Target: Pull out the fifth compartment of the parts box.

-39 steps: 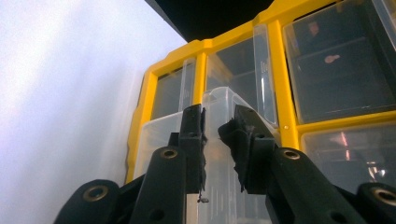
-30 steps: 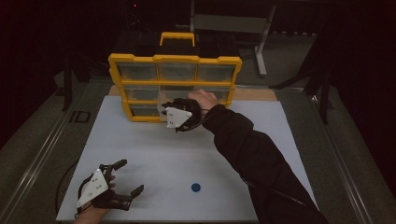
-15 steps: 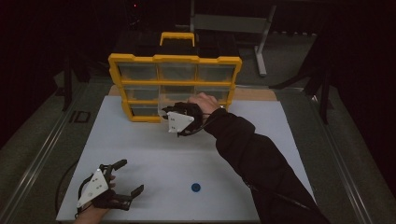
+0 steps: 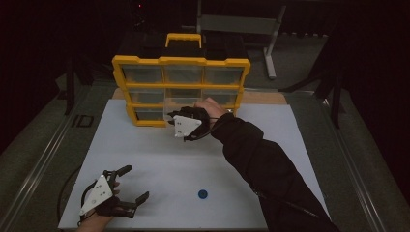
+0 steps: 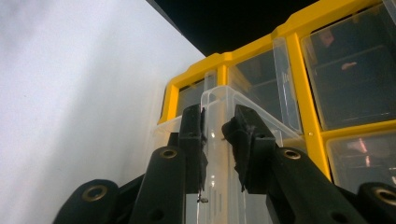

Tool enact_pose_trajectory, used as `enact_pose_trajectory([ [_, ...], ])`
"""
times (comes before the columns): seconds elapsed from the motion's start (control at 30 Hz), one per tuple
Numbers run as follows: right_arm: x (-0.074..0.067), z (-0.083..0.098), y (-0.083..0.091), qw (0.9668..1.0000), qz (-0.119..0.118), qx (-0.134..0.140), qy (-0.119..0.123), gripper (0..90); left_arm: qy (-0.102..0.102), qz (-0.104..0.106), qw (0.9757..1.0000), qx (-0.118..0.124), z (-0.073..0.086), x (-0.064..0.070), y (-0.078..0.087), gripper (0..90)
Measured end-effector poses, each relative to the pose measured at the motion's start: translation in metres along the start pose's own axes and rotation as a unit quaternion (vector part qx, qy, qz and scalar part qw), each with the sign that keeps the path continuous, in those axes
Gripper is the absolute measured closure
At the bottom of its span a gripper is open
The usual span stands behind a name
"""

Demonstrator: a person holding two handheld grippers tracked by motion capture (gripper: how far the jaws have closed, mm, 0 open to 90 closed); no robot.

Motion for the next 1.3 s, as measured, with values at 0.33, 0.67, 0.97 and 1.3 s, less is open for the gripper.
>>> enact_pose_trajectory([
  [0.33,0.0006,-0.0016,-0.0021,1.0000,0.000,0.003,-0.008,74.2,0.000,-0.001,1.0000,0.000,-0.0002,0.0000,0.0000,0.0],
  [0.67,0.0004,-0.0018,-0.0018,1.0000,-0.001,0.003,-0.008,73.9,0.000,0.000,1.0000,0.001,-0.0004,0.0003,0.0006,0.0],
  [0.97,0.0007,-0.0003,0.0002,0.9999,-0.011,0.009,-0.005,73.8,0.000,0.000,1.0000,0.001,-0.0005,0.0002,0.0010,0.0],
  [1.3,0.0090,-0.0015,0.0037,0.9957,-0.028,0.004,-0.088,52.8,0.001,0.001,1.0000,-0.001,0.0000,0.0001,0.0003,0.0],
])
Point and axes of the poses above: each handheld gripper's, and its own axes: y roughly backward along the jaws, z roughly out of its underside, x roughly to its right, the point moved 8 cm from there along -y, roughly forward along the jaws, and after that the axes turned 9 degrees about y, right-handed, at the moved point
